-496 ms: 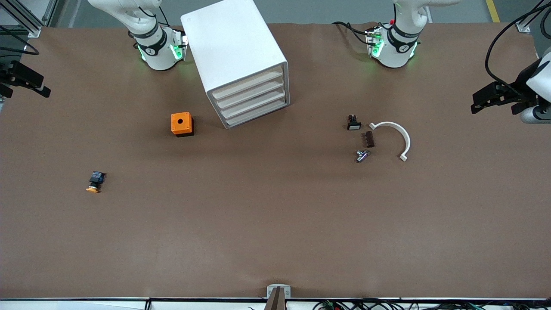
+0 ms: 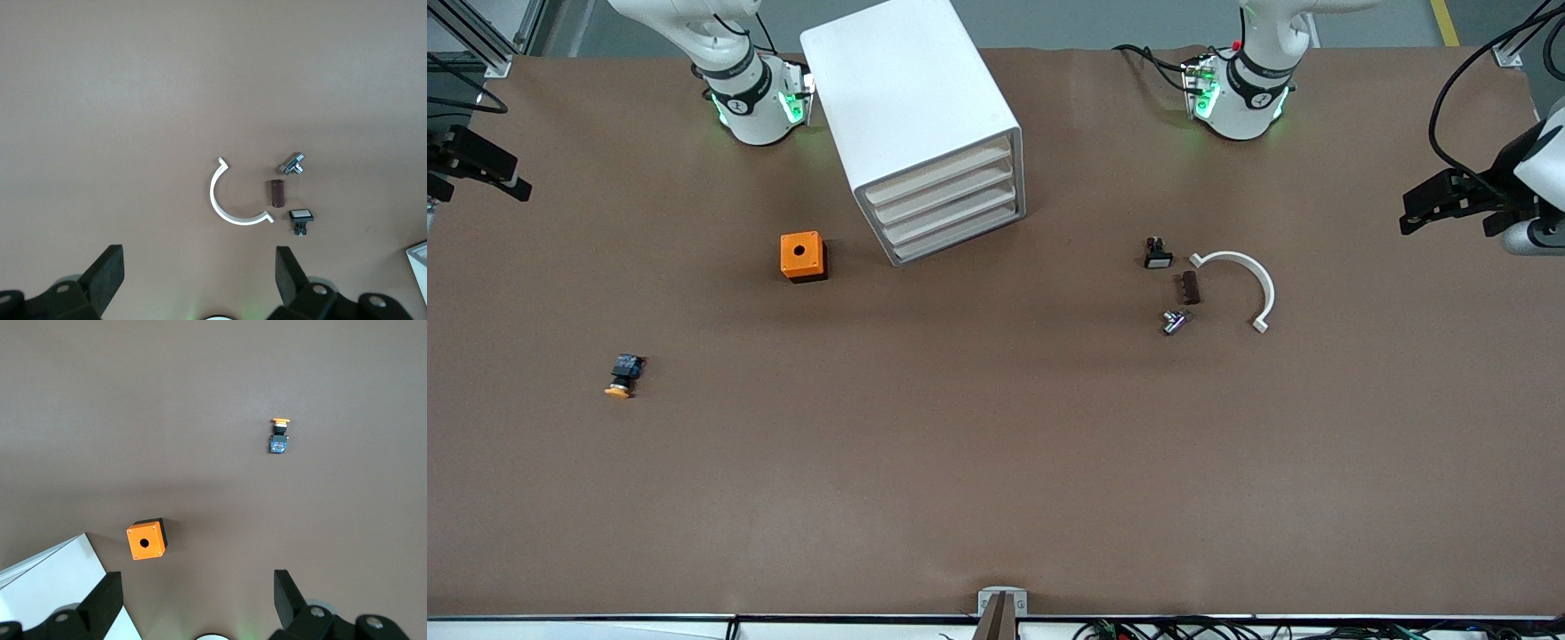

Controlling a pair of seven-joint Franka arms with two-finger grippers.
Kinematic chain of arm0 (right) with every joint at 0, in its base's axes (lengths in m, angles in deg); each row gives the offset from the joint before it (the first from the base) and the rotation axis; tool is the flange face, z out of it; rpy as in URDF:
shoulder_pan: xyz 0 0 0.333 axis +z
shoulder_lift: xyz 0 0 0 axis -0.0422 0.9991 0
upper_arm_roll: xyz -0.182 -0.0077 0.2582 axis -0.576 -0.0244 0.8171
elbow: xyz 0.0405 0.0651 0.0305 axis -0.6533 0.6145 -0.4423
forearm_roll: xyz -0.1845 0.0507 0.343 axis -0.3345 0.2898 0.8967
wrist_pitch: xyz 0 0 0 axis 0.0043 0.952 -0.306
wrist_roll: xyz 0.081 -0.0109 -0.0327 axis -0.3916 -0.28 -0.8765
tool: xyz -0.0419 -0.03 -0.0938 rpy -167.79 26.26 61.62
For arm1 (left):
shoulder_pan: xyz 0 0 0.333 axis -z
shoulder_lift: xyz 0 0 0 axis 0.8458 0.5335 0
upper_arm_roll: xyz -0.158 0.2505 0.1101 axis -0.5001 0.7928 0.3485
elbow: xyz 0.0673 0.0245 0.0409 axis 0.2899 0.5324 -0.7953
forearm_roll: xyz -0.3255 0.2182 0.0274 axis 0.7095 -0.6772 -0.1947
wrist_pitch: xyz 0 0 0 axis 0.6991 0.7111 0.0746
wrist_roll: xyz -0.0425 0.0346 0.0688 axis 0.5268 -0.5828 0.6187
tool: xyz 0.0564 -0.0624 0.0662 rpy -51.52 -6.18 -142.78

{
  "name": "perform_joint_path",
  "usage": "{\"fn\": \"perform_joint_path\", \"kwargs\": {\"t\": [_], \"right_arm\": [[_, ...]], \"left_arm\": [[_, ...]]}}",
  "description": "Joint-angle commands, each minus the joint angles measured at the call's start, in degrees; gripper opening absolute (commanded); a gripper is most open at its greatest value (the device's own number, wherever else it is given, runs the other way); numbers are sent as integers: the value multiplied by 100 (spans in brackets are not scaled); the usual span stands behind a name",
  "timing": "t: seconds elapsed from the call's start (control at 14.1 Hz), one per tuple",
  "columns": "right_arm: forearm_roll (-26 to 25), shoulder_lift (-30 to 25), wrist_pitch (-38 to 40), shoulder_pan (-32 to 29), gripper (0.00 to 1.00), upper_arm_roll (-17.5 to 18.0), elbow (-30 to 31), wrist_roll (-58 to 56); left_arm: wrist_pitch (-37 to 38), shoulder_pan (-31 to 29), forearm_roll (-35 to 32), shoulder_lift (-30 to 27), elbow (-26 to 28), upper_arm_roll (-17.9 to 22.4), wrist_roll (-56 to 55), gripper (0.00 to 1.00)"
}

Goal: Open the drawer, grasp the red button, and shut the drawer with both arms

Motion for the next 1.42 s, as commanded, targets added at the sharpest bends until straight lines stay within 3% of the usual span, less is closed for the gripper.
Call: {"fn": "perform_joint_path", "kwargs": {"t": [0.0,0.5,1.35], "right_arm": [[88,-161,0,-3,100,-8,151,-18],[79,-152,-8,-3,100,-8,151,-26],[70,-126,-8,-12,100,-17,99,-53]], "left_arm": [[70,-46,38,18,-55,-9,-7,100],[35,-37,47,264,156,-1,11,100],[-729,77,65,1634,429,-62,-60,100]]}}
